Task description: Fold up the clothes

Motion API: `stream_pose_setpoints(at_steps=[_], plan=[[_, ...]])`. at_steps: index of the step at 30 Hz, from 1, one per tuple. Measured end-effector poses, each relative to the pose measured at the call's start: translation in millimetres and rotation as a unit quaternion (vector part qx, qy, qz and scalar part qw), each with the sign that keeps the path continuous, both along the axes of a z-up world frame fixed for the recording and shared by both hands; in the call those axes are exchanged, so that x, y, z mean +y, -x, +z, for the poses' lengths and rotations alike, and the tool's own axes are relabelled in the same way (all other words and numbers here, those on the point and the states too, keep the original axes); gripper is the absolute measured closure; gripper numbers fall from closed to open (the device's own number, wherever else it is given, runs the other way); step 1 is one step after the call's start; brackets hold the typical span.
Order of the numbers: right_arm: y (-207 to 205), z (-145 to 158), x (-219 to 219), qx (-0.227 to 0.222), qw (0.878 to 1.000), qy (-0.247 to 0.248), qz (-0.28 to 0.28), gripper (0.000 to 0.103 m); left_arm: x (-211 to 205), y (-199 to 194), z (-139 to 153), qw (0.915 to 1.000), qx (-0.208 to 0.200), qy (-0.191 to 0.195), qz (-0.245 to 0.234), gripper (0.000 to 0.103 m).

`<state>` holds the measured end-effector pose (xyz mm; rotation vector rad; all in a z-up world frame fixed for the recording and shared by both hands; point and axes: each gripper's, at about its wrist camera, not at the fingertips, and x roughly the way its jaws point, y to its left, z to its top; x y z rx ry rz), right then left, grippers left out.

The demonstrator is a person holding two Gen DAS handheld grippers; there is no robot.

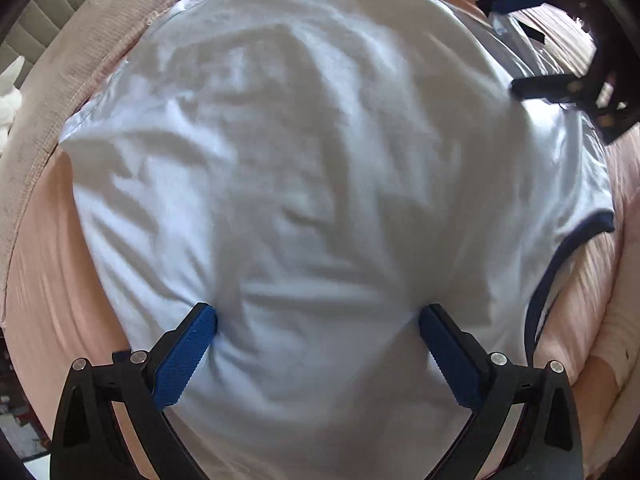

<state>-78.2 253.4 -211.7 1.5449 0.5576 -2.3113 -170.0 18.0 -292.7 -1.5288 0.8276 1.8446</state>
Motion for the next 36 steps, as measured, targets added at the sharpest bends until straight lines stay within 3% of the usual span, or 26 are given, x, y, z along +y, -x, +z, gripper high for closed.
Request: stream_pose_setpoints(at_steps=[2, 4, 6, 8, 10, 12, 15, 17, 19, 21, 24, 26, 30, 32, 33, 35, 36], plan=[[12, -22, -1, -0.029, 0.999, -0.033, 0.013, 0.001, -29, -10, 1, 0.9998, -0.012, 0.011, -0.008, 0.000], [4, -22, 17, -0.070, 0.996, -0.054, 0.025, 0.001, -63, -15, -3, 0.9981, -0.051, 0.035, 0.002, 0.000], [-1, -21, 38, -0.106, 0.990, -0.091, 0.027, 0.000, -91, -10, 3, 0.9961, -0.078, 0.013, 0.040, 0.000], [2, -17, 57, -0.149, 0.984, -0.100, -0.012, 0.000, -105, 0, 19, 0.9946, -0.063, -0.027, 0.078, 0.000], [3, -5, 53, -0.118, 0.984, -0.126, -0.032, 0.000, -98, 5, 35, 0.9951, -0.018, -0.044, 0.086, 0.000], [1, 16, 34, -0.079, 0.994, -0.064, -0.032, 0.000, -76, 6, 41, 0.9946, 0.000, -0.070, 0.077, 0.000], [-2, 29, -15, -0.036, 0.999, 0.021, -0.015, 0.000, -40, 7, 27, 0.9961, -0.019, -0.080, 0.034, 0.000], [-9, 21, -49, -0.034, 0.999, 0.018, 0.005, 0.000, -20, -8, 8, 0.9987, -0.031, -0.038, -0.012, 0.000], [-1, -10, -72, -0.056, 0.998, -0.028, 0.027, 0.000, -12, -31, -8, 0.9974, -0.021, 0.020, -0.067, 0.000], [-6, -20, -64, -0.070, 0.997, -0.018, 0.021, 0.000, -18, -48, -11, 0.9938, -0.019, 0.043, -0.101, 0.000], [-16, -18, -41, -0.106, 0.994, 0.013, 0.001, 0.000, -30, -47, 7, 0.9943, -0.053, 0.017, -0.091, 0.000], [-18, -10, -30, -0.122, 0.992, 0.029, -0.013, 0.000, -31, -31, 22, 0.9981, -0.037, -0.021, -0.045, 0.000], [-7, 24, -36, -0.028, 0.990, 0.116, -0.071, 0.000, -11, 5, 20, 0.9975, 0.000, -0.058, 0.042, 0.000], [4, 22, -53, -0.004, 0.992, 0.108, -0.062, 0.000, 1, 11, 4, 0.9970, -0.007, -0.054, 0.055, 0.000], [16, 11, -57, -0.006, 0.996, 0.077, -0.052, 0.000, 4, 11, -9, 0.9980, -0.016, -0.030, 0.053, 0.000], [54, -27, -49, -0.038, 0.999, -0.001, -0.030, 0.000, 0, 5, -13, 0.9989, -0.013, -0.023, 0.039, 0.000], [67, -35, -32, -0.054, 0.998, -0.001, -0.041, 0.000, -7, 1, -8, 0.9990, -0.010, -0.024, 0.037, 0.000]])
